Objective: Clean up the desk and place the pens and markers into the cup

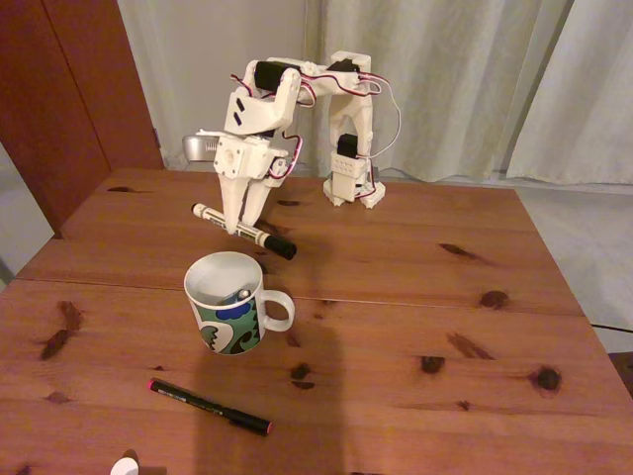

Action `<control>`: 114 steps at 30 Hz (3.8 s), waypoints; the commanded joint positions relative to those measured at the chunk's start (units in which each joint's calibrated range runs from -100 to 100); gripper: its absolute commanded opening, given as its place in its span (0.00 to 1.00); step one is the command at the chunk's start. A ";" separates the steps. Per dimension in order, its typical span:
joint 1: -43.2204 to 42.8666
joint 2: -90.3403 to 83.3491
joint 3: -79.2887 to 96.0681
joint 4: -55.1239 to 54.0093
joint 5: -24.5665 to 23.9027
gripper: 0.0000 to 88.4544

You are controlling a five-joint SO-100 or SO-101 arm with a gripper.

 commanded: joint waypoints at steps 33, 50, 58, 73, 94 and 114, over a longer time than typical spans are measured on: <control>7.83 18.48 -37.01 -1.33 36.83 0.01; 4.61 22.12 -43.68 -1.25 39.97 0.01; 5.01 22.20 -50.72 2.02 44.79 0.01; 4.69 22.20 -50.90 11.74 51.44 0.01; -1.26 23.03 -50.54 9.25 51.13 0.01; -8.50 28.24 -50.99 9.76 48.61 0.01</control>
